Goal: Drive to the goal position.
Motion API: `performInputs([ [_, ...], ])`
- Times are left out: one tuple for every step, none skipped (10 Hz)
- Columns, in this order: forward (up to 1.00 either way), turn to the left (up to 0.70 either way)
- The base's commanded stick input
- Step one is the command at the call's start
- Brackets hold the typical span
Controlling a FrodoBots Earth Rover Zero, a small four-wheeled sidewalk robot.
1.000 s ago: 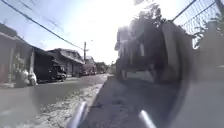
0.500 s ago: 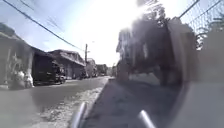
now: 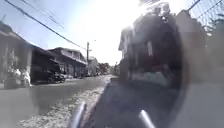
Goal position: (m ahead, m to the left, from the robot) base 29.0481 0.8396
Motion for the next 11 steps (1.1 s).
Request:
performInputs([
  [0.85,0.00],
  [0.85,0.00],
  [0.85,0.00],
  [0.85,0.00],
  [0.85,0.00],
  [0.85,0.00],
  [0.85,0.00],
  [0.85,0.00],
  [0.85,0.00],
  [0.85,0.00],
  [0.85,0.00],
])
